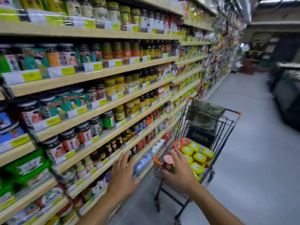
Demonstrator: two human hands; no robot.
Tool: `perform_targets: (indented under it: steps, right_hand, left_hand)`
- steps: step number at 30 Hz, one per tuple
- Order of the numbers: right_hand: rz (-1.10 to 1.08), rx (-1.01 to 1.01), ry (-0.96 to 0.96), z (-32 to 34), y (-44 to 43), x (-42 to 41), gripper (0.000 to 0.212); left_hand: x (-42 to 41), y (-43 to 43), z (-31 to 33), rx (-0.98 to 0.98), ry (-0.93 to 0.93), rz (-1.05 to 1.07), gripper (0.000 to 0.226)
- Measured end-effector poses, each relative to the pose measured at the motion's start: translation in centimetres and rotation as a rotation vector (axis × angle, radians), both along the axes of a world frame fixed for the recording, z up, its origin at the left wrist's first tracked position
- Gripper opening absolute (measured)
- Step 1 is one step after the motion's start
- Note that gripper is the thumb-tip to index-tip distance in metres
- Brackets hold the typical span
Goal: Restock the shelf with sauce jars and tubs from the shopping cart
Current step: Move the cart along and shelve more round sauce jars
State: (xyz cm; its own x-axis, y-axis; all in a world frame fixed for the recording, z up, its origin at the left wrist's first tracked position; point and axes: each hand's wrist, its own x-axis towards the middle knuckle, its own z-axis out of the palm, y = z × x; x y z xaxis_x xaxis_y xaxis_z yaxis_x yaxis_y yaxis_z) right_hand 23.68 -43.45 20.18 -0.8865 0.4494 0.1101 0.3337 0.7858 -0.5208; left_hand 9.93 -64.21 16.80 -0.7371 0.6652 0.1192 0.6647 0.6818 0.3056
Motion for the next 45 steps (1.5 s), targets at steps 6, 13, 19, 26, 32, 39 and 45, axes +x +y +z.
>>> perform_targets:
  steps: [6, 13, 19, 26, 32, 39, 45]
  right_hand:
    - [-0.202, -0.033, -0.083, -2.6, 8.0, 3.3, 0.086]
    - [-0.294, -0.076, -0.142, -5.8, 17.5, 1.6, 0.077]
    - [-0.293, -0.100, -0.261, -7.0, 24.5, -3.0, 0.075]
    - [-0.258, -0.108, -0.392, -10.1, 30.2, -7.7, 0.075]
    - [-0.138, -0.119, -0.534, -14.3, 35.2, -13.0, 0.085]
    - [0.144, -0.103, -0.684, -19.5, 42.1, -20.2, 0.086]
    - [0.331, -0.042, -0.748, -24.4, 46.2, -26.4, 0.099]
  left_hand:
    - [-0.8, 10.2, -3.7, -0.055, -0.033, -0.172, 0.091]
    - [-5.0, 20.9, -6.7, -0.082, -0.187, -0.270, 0.085]
    - [-10.9, 28.0, -9.2, -0.150, -0.298, -0.311, 0.080]
    - [-15.0, 33.1, -12.0, -0.241, -0.483, -0.284, 0.080]
    - [-17.8, 36.6, -15.7, -0.287, -0.564, -0.207, 0.082]
    - [-20.1, 40.7, -20.6, -0.419, -0.623, -0.039, 0.082]
    - [-21.4, 44.2, -24.4, -0.609, -0.672, 0.059, 0.094]
